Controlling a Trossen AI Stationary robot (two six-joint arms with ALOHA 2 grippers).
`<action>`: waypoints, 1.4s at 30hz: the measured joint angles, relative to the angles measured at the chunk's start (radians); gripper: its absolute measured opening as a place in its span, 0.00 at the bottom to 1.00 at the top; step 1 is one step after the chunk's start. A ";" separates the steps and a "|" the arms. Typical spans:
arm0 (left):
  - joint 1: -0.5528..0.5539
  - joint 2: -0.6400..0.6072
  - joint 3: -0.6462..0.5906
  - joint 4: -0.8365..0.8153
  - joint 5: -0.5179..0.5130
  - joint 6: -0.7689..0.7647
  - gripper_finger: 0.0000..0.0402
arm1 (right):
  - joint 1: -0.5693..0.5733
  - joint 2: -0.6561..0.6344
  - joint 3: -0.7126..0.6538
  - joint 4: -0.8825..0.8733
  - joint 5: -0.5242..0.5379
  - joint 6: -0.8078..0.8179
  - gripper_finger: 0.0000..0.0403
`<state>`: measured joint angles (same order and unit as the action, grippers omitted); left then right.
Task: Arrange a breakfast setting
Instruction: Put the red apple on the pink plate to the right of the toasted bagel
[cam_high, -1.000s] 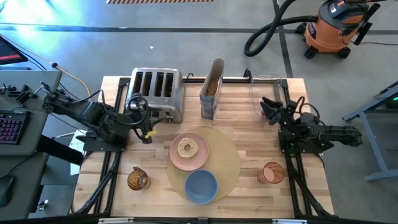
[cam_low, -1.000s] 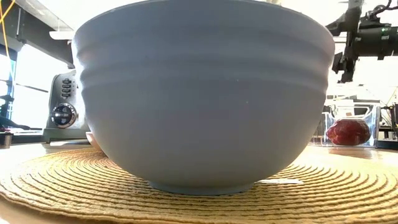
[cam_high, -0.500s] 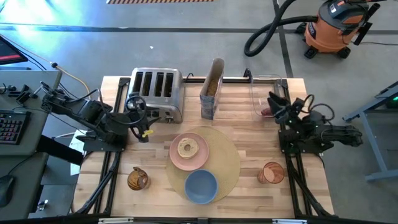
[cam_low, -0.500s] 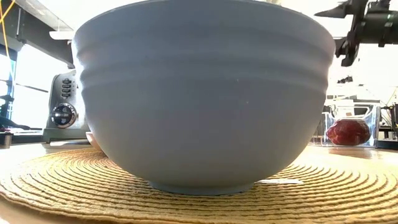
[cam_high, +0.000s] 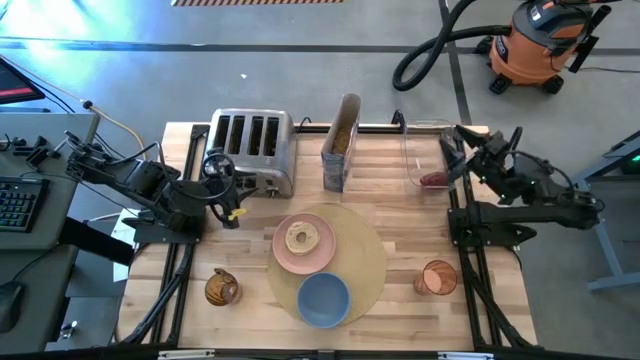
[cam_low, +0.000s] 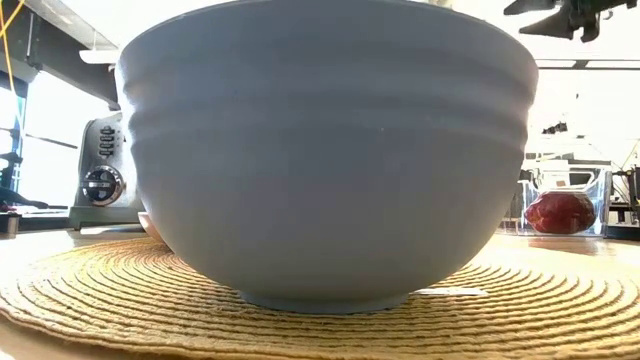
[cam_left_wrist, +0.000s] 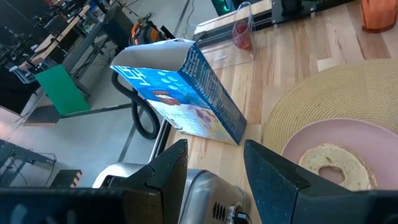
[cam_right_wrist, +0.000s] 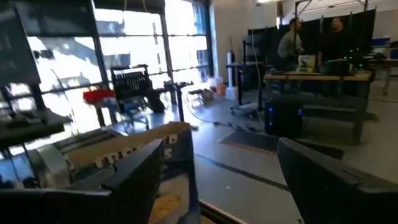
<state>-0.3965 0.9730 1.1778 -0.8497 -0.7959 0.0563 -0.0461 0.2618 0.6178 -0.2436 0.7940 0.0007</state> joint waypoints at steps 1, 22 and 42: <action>0.000 0.000 0.000 0.000 0.000 0.000 0.37 | 0.000 0.028 0.033 -0.032 0.007 -0.002 0.74; 0.000 0.000 0.000 0.001 0.000 -0.045 0.37 | -0.175 0.553 0.573 -0.786 0.044 0.013 0.74; 0.000 0.000 0.000 0.001 0.000 -0.070 0.37 | -0.671 0.843 0.612 -0.994 -0.543 -0.158 0.74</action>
<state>-0.3967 0.9730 1.1778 -0.8490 -0.7956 -0.0136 -0.7174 1.1051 1.2297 -1.2380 0.2514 -0.1575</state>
